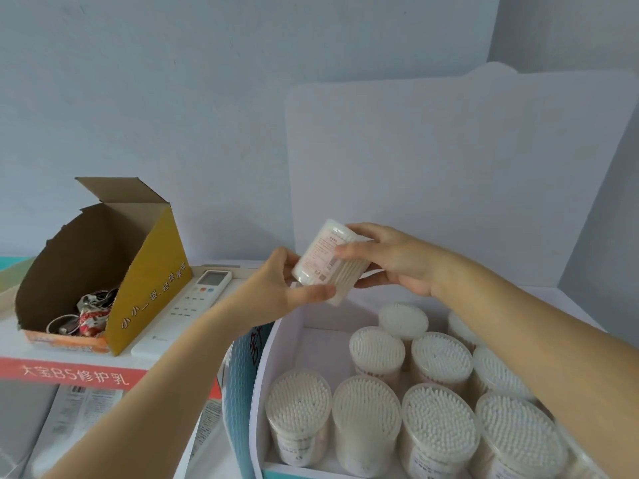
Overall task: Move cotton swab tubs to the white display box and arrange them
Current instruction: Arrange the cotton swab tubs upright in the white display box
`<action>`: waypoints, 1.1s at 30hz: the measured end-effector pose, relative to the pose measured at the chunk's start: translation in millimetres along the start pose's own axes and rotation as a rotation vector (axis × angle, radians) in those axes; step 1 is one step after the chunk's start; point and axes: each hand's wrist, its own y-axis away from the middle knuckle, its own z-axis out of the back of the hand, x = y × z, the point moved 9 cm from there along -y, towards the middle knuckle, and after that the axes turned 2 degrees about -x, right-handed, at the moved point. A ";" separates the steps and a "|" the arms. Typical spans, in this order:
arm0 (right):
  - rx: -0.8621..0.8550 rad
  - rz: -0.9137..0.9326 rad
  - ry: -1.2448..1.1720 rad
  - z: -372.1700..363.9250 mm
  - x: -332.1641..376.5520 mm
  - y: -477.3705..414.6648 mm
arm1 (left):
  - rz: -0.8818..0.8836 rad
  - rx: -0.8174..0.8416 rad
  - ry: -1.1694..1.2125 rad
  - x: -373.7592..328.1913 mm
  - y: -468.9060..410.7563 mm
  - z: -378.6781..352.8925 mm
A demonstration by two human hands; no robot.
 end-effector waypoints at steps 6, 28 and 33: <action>0.338 0.047 -0.098 -14.2 14.9 16.4 | 0.037 0.216 0.196 4.7 15.4 -17.0; -0.284 -0.189 0.667 -5.6 -5.2 20.8 | -0.107 0.053 -0.507 -10.4 11.4 -11.8; -0.397 -0.147 0.923 -30.4 -8.9 8.5 | -0.110 0.021 -0.637 -6.1 14.0 -0.5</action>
